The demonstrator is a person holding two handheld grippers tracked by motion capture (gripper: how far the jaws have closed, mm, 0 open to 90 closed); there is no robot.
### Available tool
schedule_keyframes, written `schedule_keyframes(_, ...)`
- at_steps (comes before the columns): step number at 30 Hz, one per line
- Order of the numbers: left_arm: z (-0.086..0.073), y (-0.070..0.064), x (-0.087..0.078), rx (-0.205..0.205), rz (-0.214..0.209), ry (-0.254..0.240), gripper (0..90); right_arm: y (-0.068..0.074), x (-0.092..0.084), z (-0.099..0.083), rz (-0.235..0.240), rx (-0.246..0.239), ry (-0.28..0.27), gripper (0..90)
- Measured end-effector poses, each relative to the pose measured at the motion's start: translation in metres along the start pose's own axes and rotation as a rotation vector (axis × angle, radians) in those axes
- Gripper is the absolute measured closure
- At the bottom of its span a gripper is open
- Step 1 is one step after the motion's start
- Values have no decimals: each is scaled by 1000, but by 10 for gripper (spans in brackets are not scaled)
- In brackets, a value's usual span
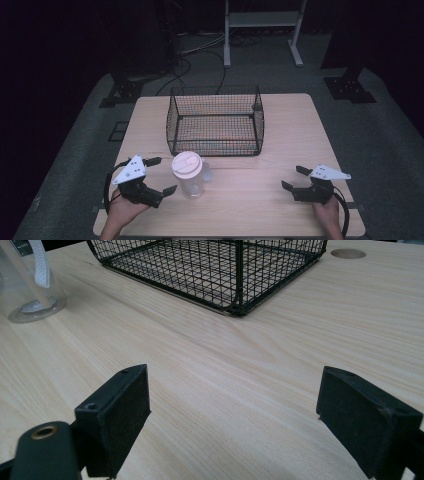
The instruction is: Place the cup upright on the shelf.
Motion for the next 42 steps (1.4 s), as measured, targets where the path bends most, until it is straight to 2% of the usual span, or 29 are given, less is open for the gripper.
schedule_keyframes(15, -2, 7, 24, -19, -23, 60, 0, 0, 0, 0, 3, -2, -3, 128)
schedule_keyframes(42, -1, 13, 55, -39, -50, 118, 0, 0, 0, 0, 6, -5, -6, 128)
Point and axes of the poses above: each handheld gripper's, and its own axes: x roughly forward along the jaws, z roughly out of its top, y roughly to its left, the point moved 8 cm from there along x, roughly forward along the jaws, and after that the axes turned 15 degrees about -z, right-handed, at the moved point
